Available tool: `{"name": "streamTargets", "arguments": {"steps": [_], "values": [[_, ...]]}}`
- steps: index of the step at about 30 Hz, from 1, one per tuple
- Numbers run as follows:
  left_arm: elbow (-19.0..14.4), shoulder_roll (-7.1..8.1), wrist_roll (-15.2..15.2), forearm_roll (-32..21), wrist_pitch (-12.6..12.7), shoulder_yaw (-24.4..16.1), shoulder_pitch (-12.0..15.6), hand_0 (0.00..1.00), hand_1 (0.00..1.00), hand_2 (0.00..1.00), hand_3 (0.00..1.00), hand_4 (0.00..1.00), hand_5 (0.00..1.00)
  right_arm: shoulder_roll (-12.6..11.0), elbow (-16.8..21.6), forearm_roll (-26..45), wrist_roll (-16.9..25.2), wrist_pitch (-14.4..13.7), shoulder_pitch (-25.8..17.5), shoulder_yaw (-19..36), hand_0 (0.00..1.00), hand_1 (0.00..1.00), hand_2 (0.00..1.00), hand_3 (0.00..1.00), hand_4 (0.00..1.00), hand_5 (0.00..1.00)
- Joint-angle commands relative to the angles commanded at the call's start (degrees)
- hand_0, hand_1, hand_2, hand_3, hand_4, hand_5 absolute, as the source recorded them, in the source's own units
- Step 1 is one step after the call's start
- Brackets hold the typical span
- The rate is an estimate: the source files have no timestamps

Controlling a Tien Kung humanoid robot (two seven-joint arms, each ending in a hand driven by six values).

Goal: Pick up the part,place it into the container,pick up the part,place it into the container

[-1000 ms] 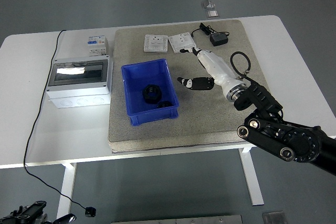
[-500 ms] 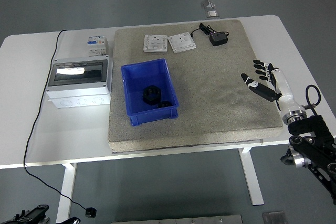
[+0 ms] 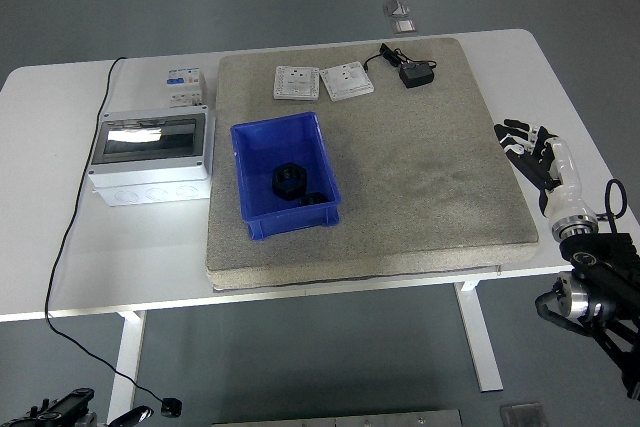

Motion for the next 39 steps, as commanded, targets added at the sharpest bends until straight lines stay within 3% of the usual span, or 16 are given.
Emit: {"name": "streamTargets", "arguments": {"steps": [2, 3, 8, 9, 14, 15, 18, 20, 21, 26, 27, 33, 34, 39], "values": [[0.01, 0.03, -0.06, 0.54, -0.12, -0.14, -0.08, 0.688, 0.684, 0.734, 0.662, 0.756, 0.755, 0.38, 0.06, 1.14, 0.45, 0.14, 0.27, -0.16, 0.695, 0.533, 0.649, 0.627, 0.769, 0.449], [-0.01, 0.05, 0.07, 0.96, -0.19, -0.31, -0.09, 0.687, 0.683, 0.697, 0.658, 0.755, 0.751, 0.52, 0.08, 1.56, 0.62, 0.33, 0.35, -0.31, 0.639, 0.338, 0.419, 0.566, 0.794, 0.494], [-0.3, 0.22, 2.07, 3.9, -0.97, -1.94, 0.07, 0.687, 0.683, 0.697, 0.658, 0.755, 0.751, 0.69, 0.05, 3.39, 1.29, 1.27, 0.39, -0.89, 0.639, 0.338, 0.419, 0.566, 0.794, 0.494], [-0.38, 0.25, 2.71, 4.65, -1.25, -2.42, 0.11, 0.688, 0.683, 0.661, 0.653, 0.749, 0.746, 0.65, 0.07, 3.89, 1.67, 1.05, 0.36, -0.78, 0.565, 0.267, 0.307, 0.409, 0.944, 0.494], [-0.67, 0.4, 5.49, 6.41, -2.69, -3.74, 0.32, 0.688, 0.683, 0.661, 0.653, 0.749, 0.746, 0.55, 0.17, 5.42, 2.54, 0.48, 0.24, -0.15, 0.565, 0.267, 0.307, 0.409, 0.944, 0.494], [-0.67, 0.4, 5.79, 6.47, -2.89, -3.77, 0.37, 0.692, 0.68, 0.661, 0.651, 0.737, 0.739, 0.55, 0.24, 5.41, 2.44, 0.54, 0.29, -0.27, 0.532, 0.246, 0.28, 0.348, 0.972, 0.473], [-0.67, 0.32, 6.75, 6.61, -3.45, -4.0, 0.6, 0.692, 0.68, 0.661, 0.651, 0.737, 0.739, 0.64, 0.6, 5.21, 2.04, 0.92, 0.49, -0.92, 0.532, 0.246, 0.28, 0.348, 0.972, 0.473], [-0.71, 0.16, 6.87, 6.27, -3.69, -3.94, 0.86, 0.692, 0.68, 0.661, 0.651, 0.737, 0.739, 0.63, 0.89, 5.5, 2.2, 0.96, 0.76, -1.7, 0.532, 0.246, 0.28, 0.348, 0.972, 0.473], [-0.71, 0.08, 6.87, 6.05, -3.81, -3.83, 0.96, 0.693, 0.683, 0.67, 0.656, 0.739, 0.724, 0.6, 0.98, 5.68, 2.28, 0.96, 0.9, -2.09, 0.509, 0.212, 0.248, 0.299, 0.977, 0.48], [-0.55, -0.39, 6.87, 5.0, -5.18, -2.84, 1.03, 0.693, 0.683, 0.67, 0.656, 0.739, 0.724, 0.55, 1.17, 6.8, 2.34, 1.4, 1.58, -4.86, 0.509, 0.212, 0.248, 0.299, 0.977, 0.48], [-0.52, -0.51, 6.87, 5.11, -5.41, -2.88, 0.97, 0.697, 0.682, 0.683, 0.668, 0.74, 0.727, 0.57, 1.22, 6.88, 2.3, 1.56, 1.65, -5.33, 0.494, 0.196, 0.224, 0.25, 0.977, 0.497], [-0.49, -0.88, 6.87, 6.35, -6.11, -4.43, 0.84, 0.697, 0.682, 0.683, 0.668, 0.74, 0.727, 0.69, 1.65, 7.28, 2.4, 2.51, 1.78, -6.52, 0.494, 0.196, 0.224, 0.25, 0.977, 0.497], [-0.51, -0.87, 6.87, 6.46, -6.17, -4.59, 0.85, 0.695, 0.663, 0.683, 0.665, 0.741, 0.724, 0.7, 1.68, 7.41, 2.48, 2.67, 1.76, -6.46, 0.487, 0.185, 0.216, 0.239, 0.984, 0.582], [-0.56, -0.88, 6.87, 6.98, -6.17, -5.18, 0.94, 0.695, 0.663, 0.683, 0.665, 0.741, 0.724, 0.83, 1.79, 7.76, 2.41, 3.5, 1.65, -6.47, 0.487, 0.185, 0.216, 0.239, 0.984, 0.582]]}}
